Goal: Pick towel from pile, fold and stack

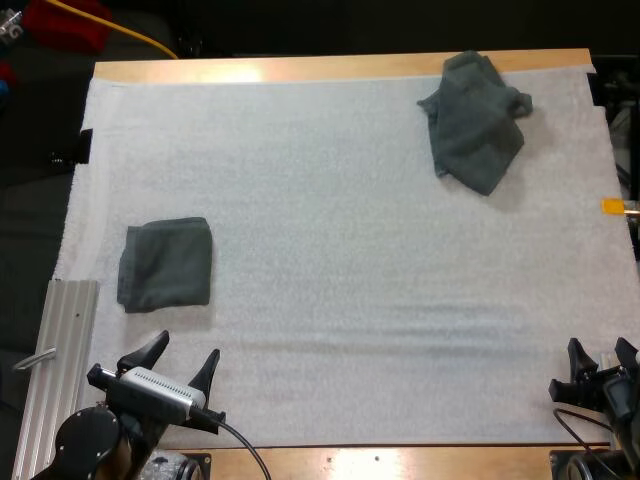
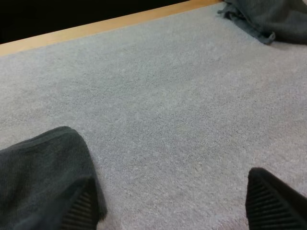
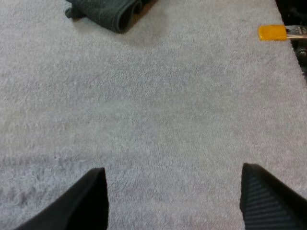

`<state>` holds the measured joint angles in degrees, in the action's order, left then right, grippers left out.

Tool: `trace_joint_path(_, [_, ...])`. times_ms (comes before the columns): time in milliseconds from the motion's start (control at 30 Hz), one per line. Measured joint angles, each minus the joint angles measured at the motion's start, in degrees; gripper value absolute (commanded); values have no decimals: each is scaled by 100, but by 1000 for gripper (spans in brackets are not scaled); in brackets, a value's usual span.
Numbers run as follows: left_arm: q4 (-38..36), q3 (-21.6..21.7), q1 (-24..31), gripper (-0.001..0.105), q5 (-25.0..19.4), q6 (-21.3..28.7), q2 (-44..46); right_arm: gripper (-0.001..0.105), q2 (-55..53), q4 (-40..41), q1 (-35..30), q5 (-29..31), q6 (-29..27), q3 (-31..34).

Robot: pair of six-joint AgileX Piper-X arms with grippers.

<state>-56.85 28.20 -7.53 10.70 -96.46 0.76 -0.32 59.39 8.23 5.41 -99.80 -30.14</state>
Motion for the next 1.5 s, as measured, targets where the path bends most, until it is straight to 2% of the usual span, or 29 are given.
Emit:
trace_joint_path(533, [0,2,0,63,4,-202,0,58,0,136,0,0,63,-56])
trace_joint_path(700, [0,141,0,63,288,-209,0,58,79,398,0,-15,62,-346])
trace_joint_path(900, [0,315,0,63,530,-209,-61,58,402,429,0,-269,76,-657])
trace_joint_path(1233, [0,697,0,63,827,-197,-785,58,1189,460,0,-911,76,-1246])
trace_joint_path(1500, [0,849,0,63,1163,-197,-821,58,1873,187,0,-1424,76,-1708])
